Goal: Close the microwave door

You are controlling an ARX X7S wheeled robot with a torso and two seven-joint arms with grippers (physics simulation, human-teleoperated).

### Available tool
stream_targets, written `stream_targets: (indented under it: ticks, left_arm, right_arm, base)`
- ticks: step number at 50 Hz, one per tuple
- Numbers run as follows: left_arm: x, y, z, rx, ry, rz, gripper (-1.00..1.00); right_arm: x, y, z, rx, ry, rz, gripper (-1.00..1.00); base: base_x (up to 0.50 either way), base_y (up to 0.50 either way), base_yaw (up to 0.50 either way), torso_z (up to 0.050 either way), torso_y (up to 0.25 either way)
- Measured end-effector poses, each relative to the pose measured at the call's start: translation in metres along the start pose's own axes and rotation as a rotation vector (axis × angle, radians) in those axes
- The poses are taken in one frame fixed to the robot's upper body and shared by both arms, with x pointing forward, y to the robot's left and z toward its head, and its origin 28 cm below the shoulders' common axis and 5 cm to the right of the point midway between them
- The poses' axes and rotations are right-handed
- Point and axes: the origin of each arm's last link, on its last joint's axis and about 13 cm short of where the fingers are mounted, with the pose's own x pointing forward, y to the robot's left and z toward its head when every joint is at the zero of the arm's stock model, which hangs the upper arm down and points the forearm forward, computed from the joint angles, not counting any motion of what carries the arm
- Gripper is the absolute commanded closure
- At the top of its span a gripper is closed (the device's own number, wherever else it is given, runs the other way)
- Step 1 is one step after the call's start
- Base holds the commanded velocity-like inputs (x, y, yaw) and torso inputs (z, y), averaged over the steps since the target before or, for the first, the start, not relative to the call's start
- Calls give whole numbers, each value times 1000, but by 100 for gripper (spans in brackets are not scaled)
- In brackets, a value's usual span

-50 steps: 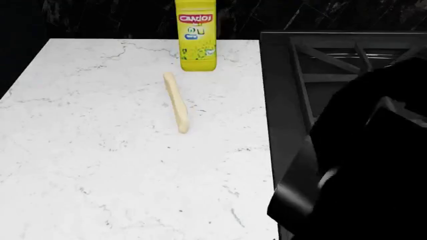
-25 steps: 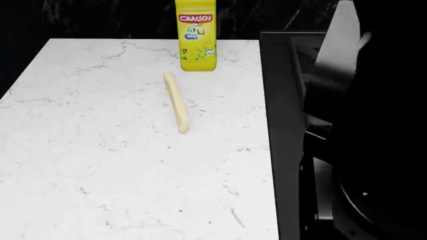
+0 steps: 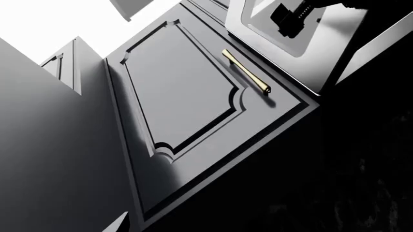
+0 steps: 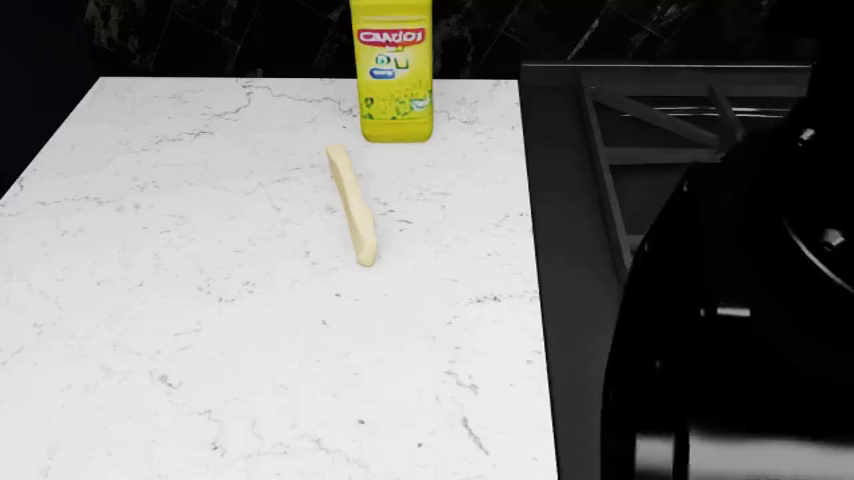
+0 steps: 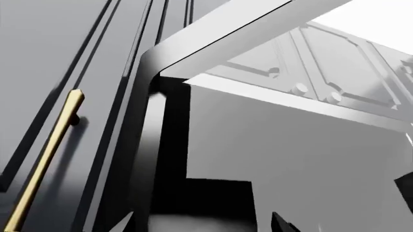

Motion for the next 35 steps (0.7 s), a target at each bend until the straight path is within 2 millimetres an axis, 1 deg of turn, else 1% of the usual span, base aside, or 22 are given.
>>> stream_targets:
  ticks: [9,22,35]
  left_arm:
    - [1,0,-1,1,-1,0,-100]
    - [1,0,-1,1,-1,1,-100]
    - [1,0,0,2,-4,3,-100]
  right_arm:
    - [6,-2,-7,37,40,-24,-100]
    - [14,-3,-10,54,74,-38,-100]
    - [23,-3,-10,33,111,-48,-100]
  base:
    - [0,0,0,0,0]
    - [0,0,0,0,0]
    - [0,0,0,0,0]
